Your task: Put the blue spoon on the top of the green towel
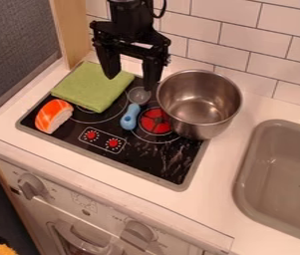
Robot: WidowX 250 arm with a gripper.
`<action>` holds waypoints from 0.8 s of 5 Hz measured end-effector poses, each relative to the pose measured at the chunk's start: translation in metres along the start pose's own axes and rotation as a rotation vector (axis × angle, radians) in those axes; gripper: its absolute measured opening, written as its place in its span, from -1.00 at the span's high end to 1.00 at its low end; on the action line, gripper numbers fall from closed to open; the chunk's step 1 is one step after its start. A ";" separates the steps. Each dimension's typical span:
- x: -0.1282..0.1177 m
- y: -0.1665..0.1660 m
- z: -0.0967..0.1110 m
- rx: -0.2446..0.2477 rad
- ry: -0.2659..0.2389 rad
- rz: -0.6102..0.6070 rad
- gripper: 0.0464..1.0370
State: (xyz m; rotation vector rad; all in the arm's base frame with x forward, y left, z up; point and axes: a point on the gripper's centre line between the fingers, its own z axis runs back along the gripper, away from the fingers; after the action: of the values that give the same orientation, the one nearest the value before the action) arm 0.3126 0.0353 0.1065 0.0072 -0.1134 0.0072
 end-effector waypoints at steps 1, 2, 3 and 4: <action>-0.003 0.000 -0.011 -0.003 0.032 -0.001 -0.93; -0.005 0.017 -0.033 0.001 0.055 0.046 -0.93; -0.002 0.026 -0.053 0.034 0.064 0.072 -0.93; -0.003 0.033 -0.076 0.075 0.093 0.094 -0.93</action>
State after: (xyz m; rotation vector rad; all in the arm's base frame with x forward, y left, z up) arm 0.3176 0.0688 0.0311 0.0760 -0.0203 0.1057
